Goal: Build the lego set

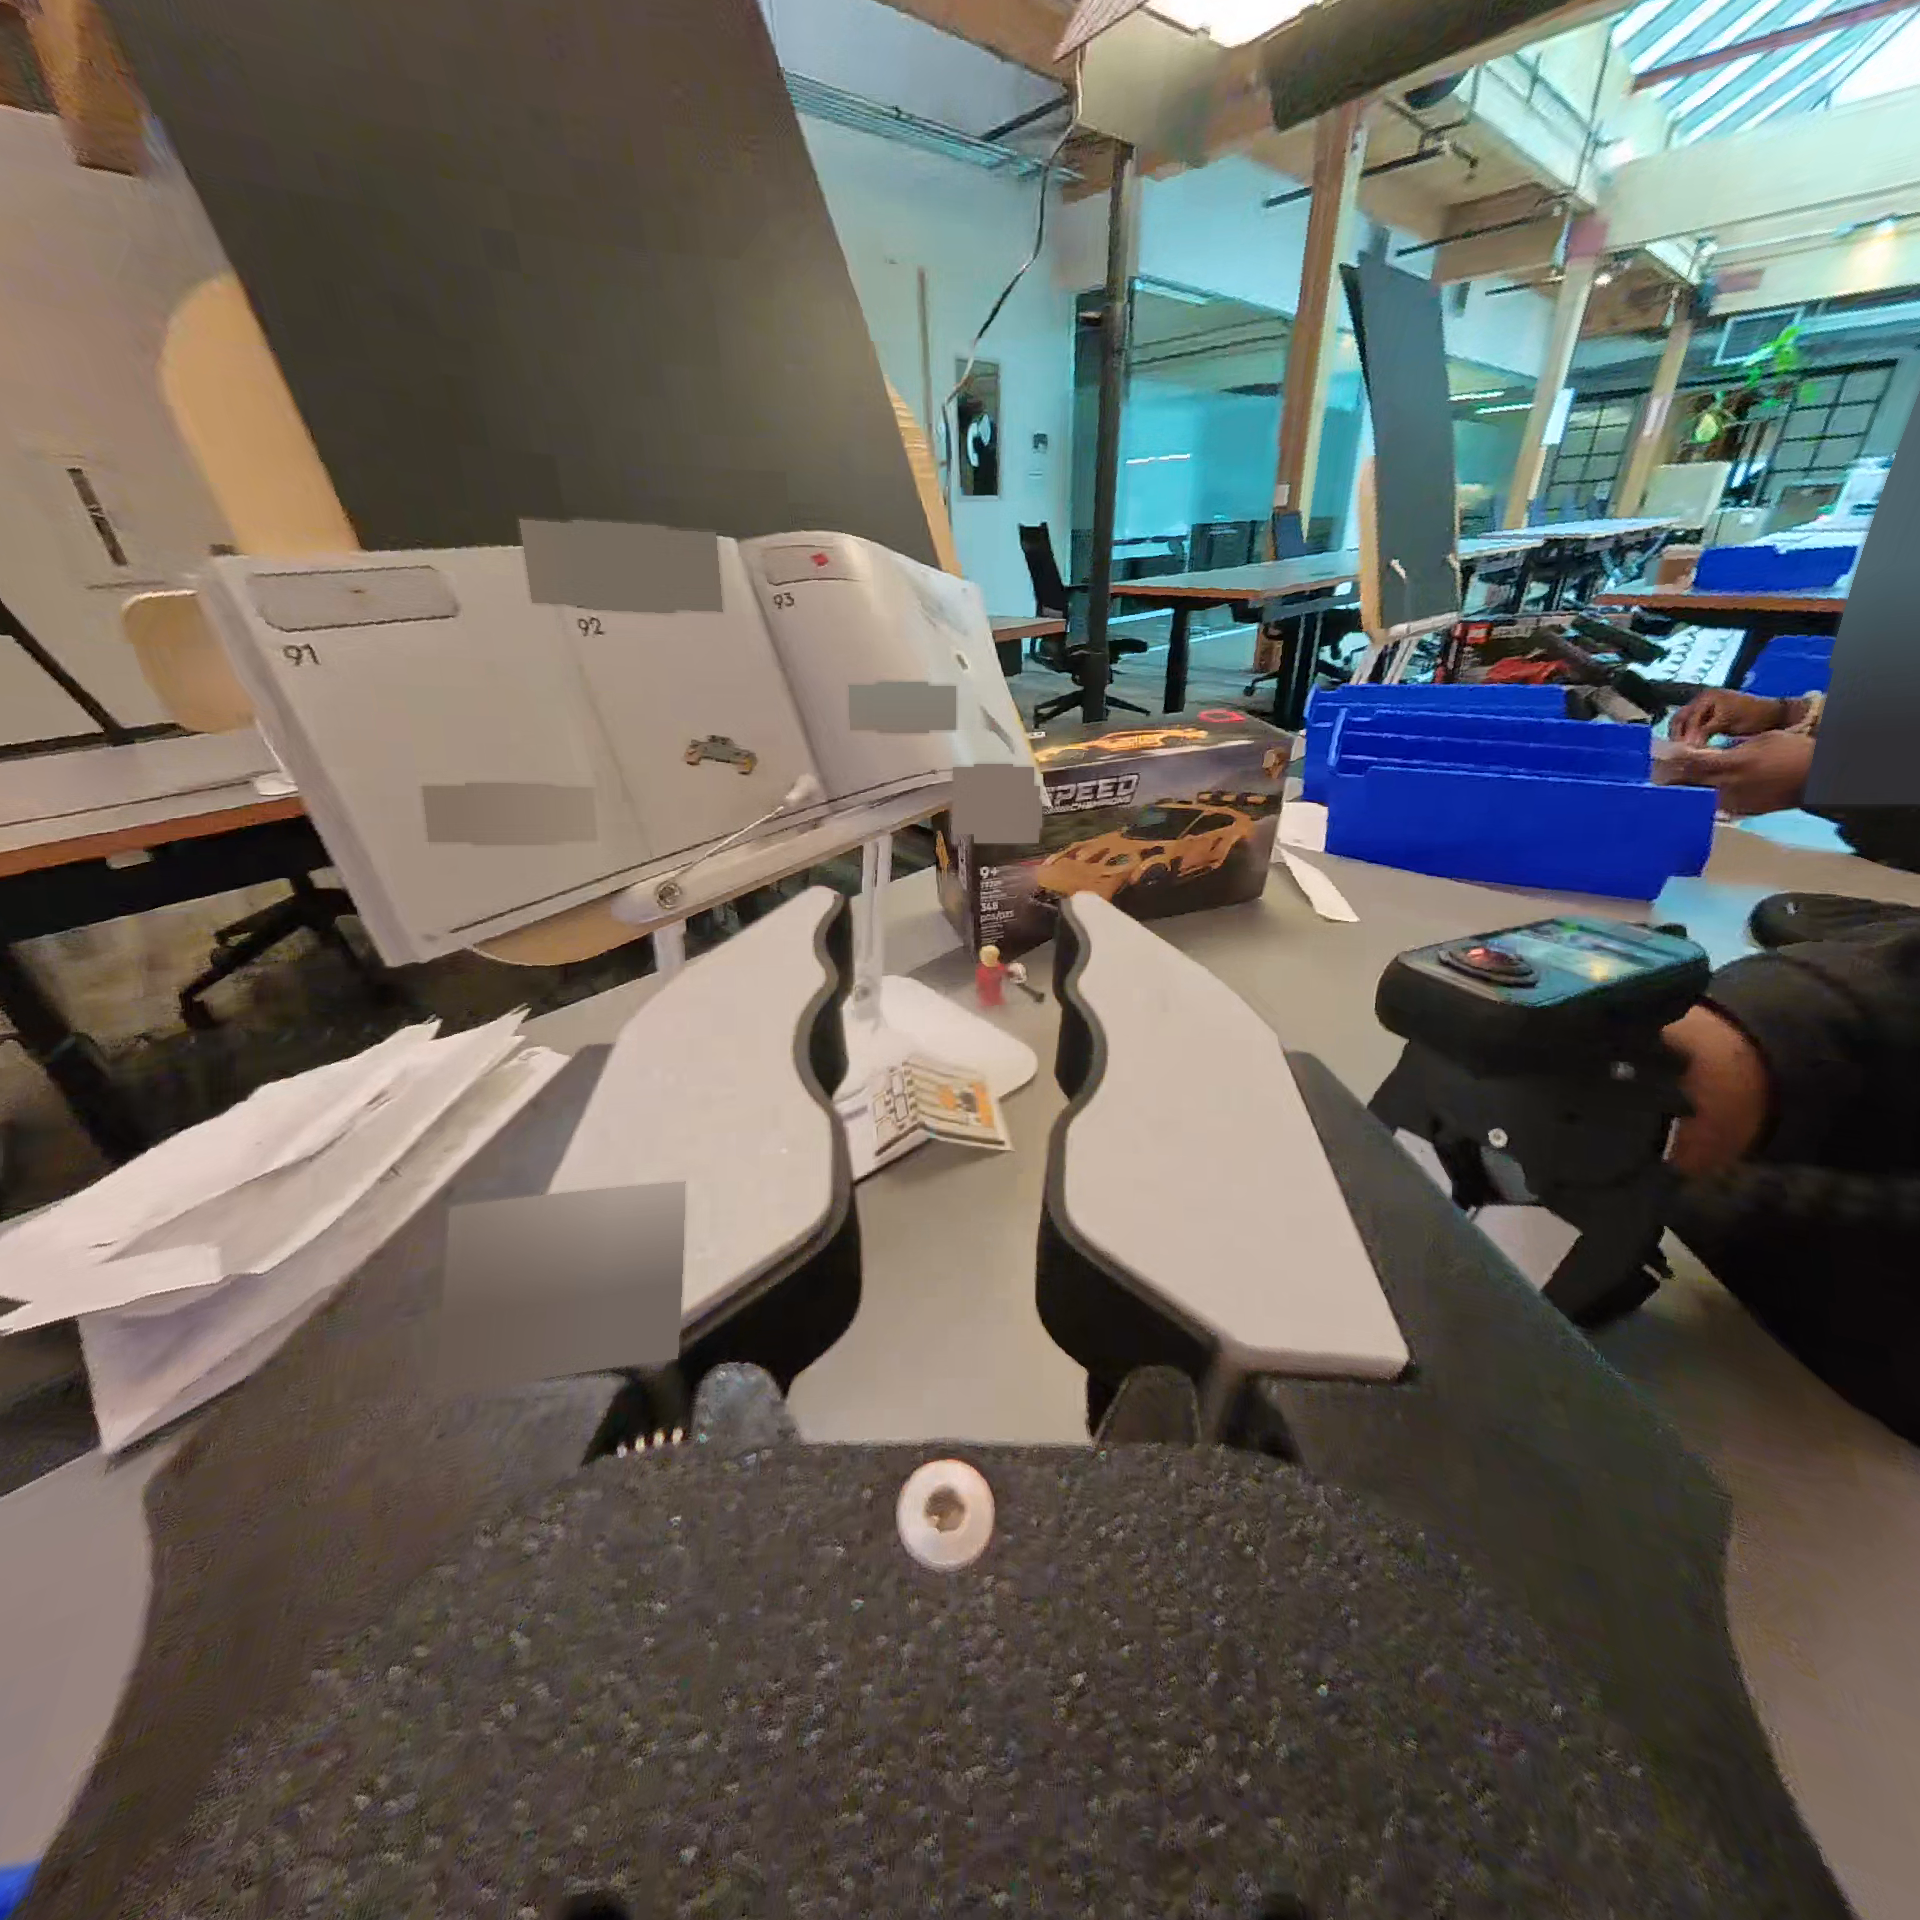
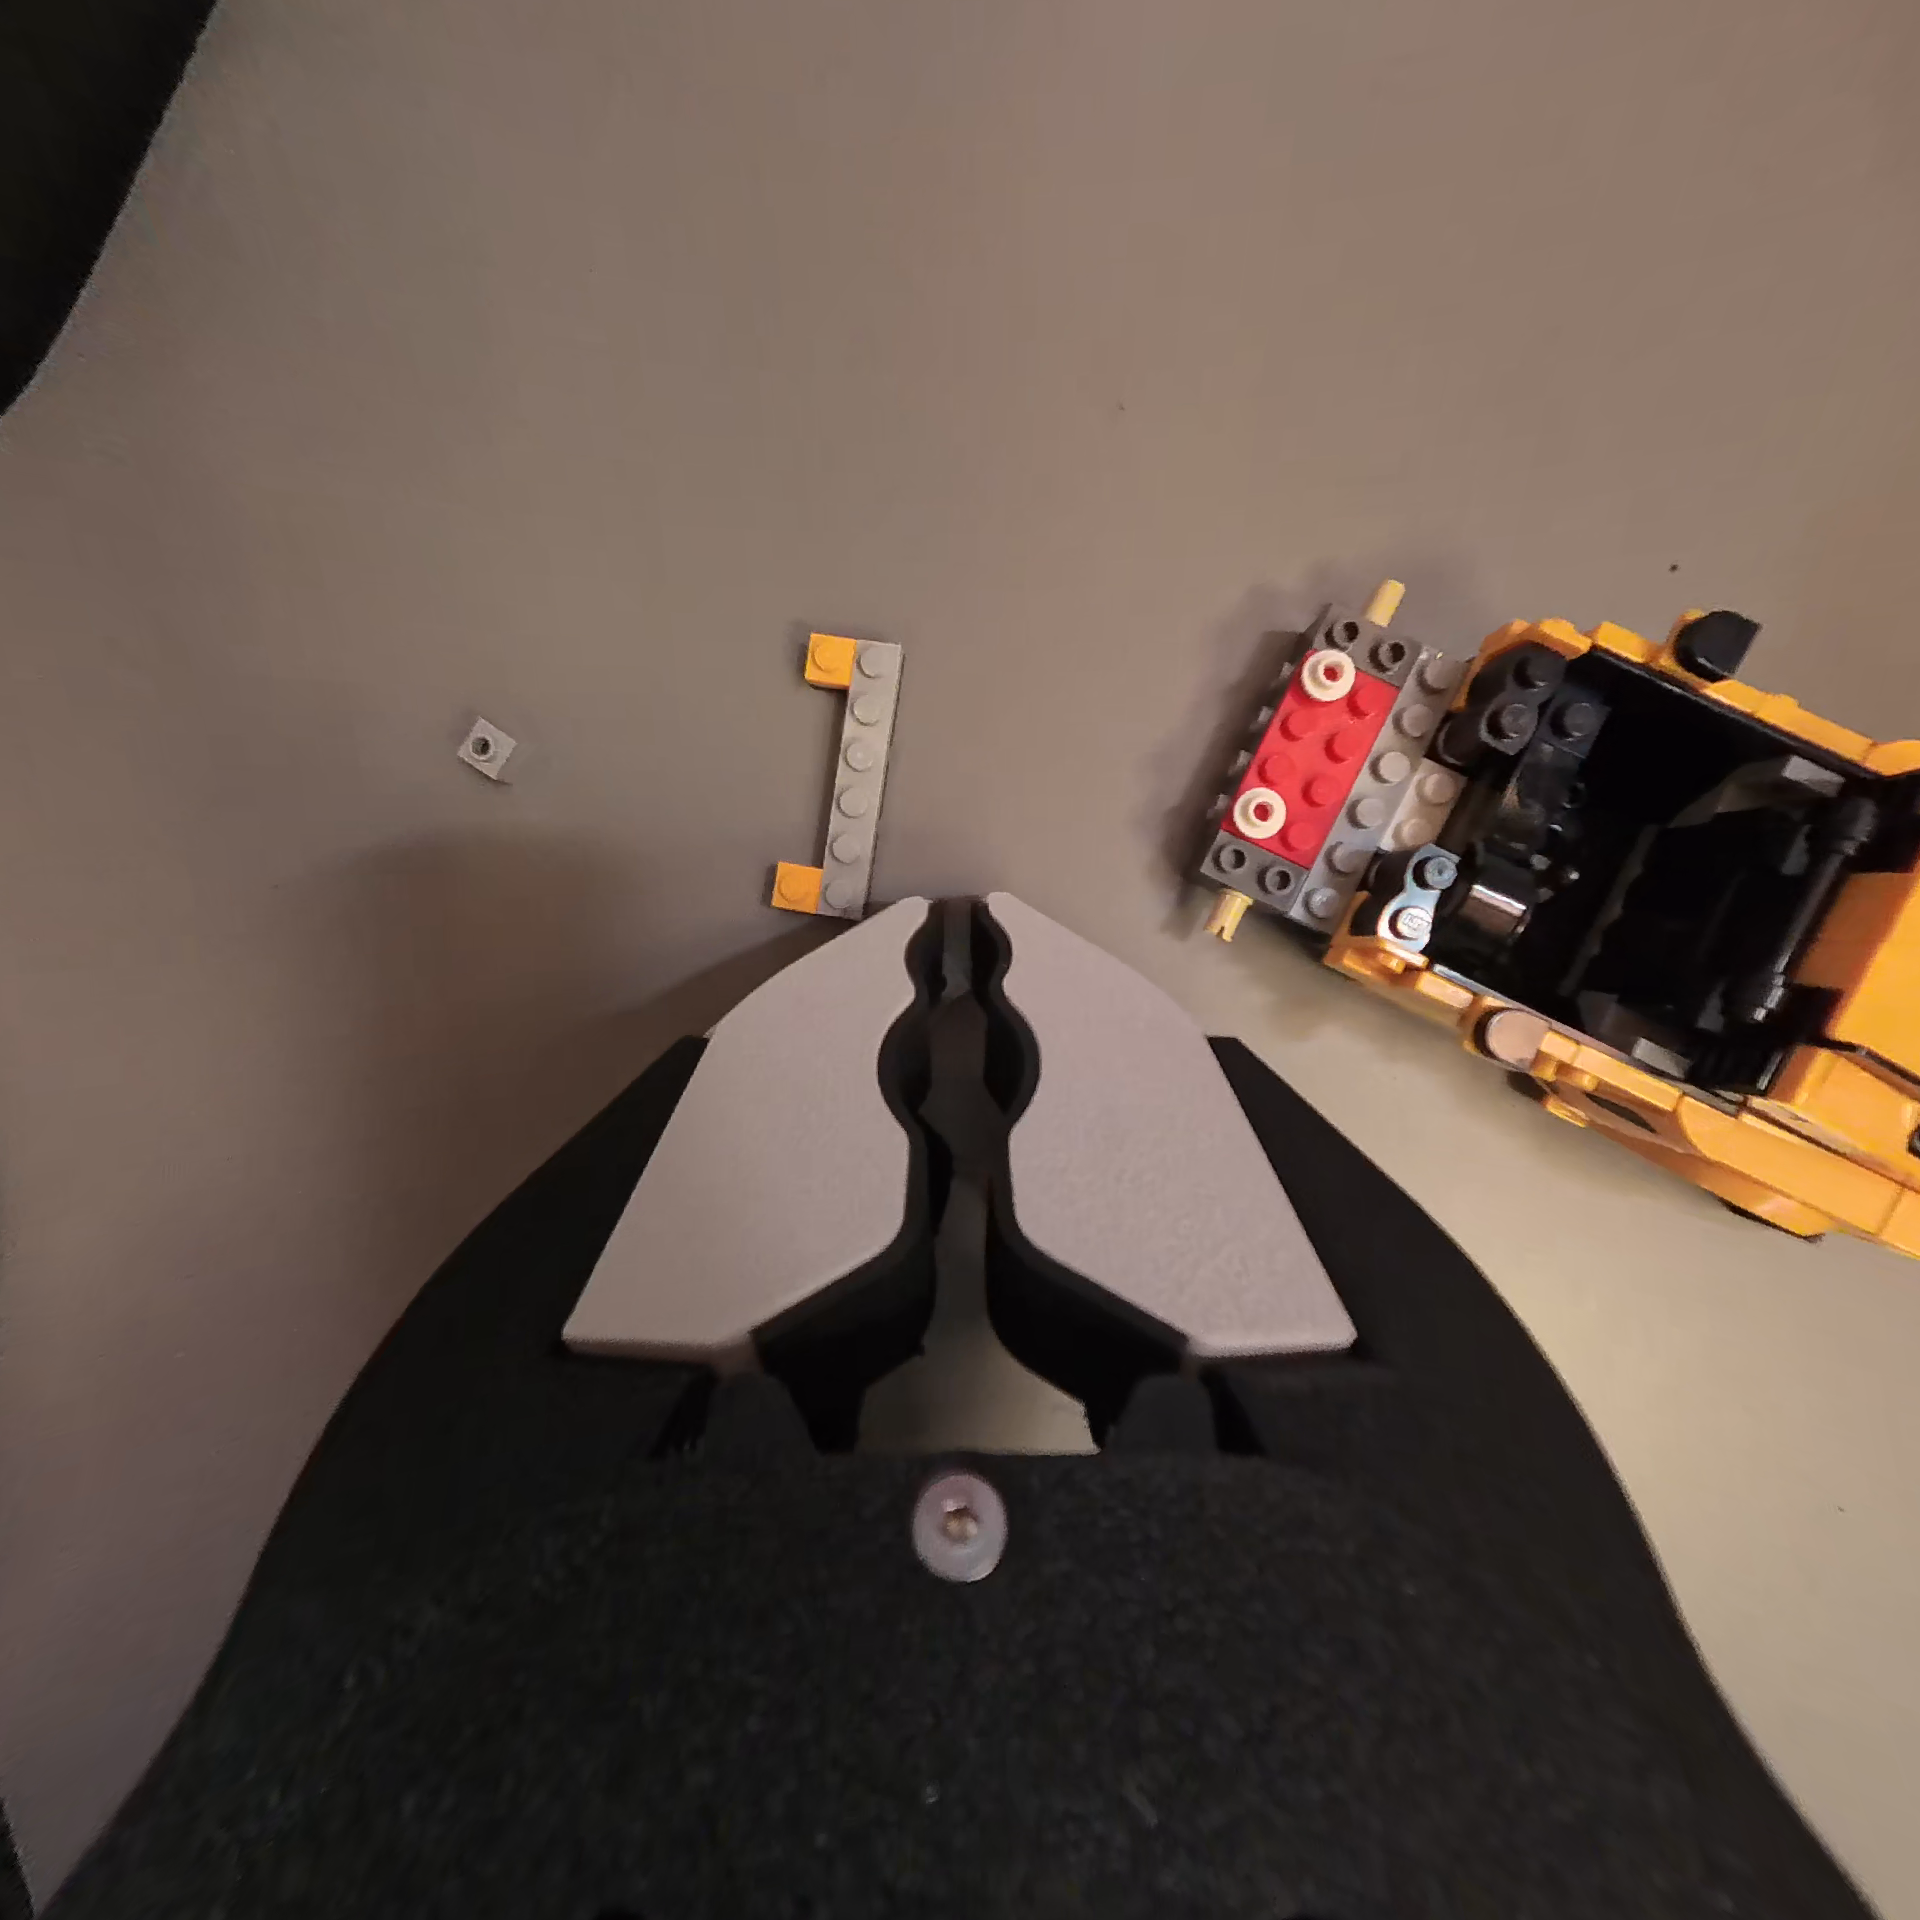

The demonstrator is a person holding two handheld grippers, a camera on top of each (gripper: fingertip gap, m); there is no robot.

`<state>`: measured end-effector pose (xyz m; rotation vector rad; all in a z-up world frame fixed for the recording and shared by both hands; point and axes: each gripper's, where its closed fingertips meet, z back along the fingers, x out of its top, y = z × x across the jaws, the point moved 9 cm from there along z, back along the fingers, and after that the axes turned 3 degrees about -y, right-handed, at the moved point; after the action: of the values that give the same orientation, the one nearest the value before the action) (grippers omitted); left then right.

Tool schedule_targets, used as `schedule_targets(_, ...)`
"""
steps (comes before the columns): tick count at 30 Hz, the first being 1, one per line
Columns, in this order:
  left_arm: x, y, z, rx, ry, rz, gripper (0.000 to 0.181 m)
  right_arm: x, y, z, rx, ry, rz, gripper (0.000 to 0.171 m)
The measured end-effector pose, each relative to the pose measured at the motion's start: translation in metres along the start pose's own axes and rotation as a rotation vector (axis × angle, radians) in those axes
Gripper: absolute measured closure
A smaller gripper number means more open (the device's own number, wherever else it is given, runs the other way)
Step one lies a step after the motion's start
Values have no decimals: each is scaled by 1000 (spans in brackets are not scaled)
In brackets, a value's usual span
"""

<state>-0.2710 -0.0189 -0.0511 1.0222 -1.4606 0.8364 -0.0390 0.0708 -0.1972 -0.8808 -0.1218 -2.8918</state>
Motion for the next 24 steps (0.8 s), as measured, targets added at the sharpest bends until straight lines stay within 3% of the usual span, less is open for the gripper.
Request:
schedule_targets(5,-29,-22,-7,-193,154,-14,153,2,-2,8,-28,-32,-8,164)
schedule_targets(11,-92,-63,-19,-483,451,-66,156,-4,-4,23,-54,-33,-13,161)
schedule_targets(14,-116,-73,-21,-557,571,-104,157,-6,-4,22,-31,-30,-12,162)
schedule_targets(17,-129,-79,-25,-586,618,-114,156,-5,3,19,59,-3,7,159)
schedule_targets(24,-152,-86,-36,-663,729,-218,144,-2,2,9,65,35,149,154)
